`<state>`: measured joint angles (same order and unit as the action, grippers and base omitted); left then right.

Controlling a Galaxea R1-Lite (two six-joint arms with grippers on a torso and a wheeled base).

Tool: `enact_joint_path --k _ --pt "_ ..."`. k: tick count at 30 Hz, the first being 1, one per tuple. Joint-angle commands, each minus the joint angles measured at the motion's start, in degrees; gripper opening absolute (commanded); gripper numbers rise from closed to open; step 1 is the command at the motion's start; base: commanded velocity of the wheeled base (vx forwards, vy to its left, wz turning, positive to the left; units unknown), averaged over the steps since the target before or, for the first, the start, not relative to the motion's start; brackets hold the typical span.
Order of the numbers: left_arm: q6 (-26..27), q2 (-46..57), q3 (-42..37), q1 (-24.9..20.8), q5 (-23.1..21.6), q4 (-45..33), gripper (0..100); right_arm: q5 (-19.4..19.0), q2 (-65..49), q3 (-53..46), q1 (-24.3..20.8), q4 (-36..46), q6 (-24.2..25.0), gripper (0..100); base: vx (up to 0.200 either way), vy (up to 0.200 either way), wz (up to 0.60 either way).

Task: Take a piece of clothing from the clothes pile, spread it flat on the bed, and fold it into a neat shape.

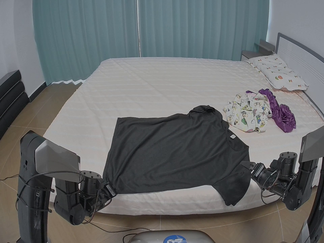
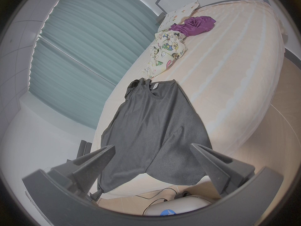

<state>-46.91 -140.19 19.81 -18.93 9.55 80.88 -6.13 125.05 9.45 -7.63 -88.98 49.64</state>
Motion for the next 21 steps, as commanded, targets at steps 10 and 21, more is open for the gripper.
enact_joint_path --k 10,21 --pt "0.0 8.4 -2.9 0.7 1.4 -0.5 0 0.2 -0.2 0.4 -2.1 0.9 -1.3 100 0.0 0.0 0.0" --pt "-2.3 11.3 2.7 7.1 -7.7 -7.7 0 0.1 -3.8 15.0 -0.9 22.5 -9.1 100 0.0 0.0 0.0"
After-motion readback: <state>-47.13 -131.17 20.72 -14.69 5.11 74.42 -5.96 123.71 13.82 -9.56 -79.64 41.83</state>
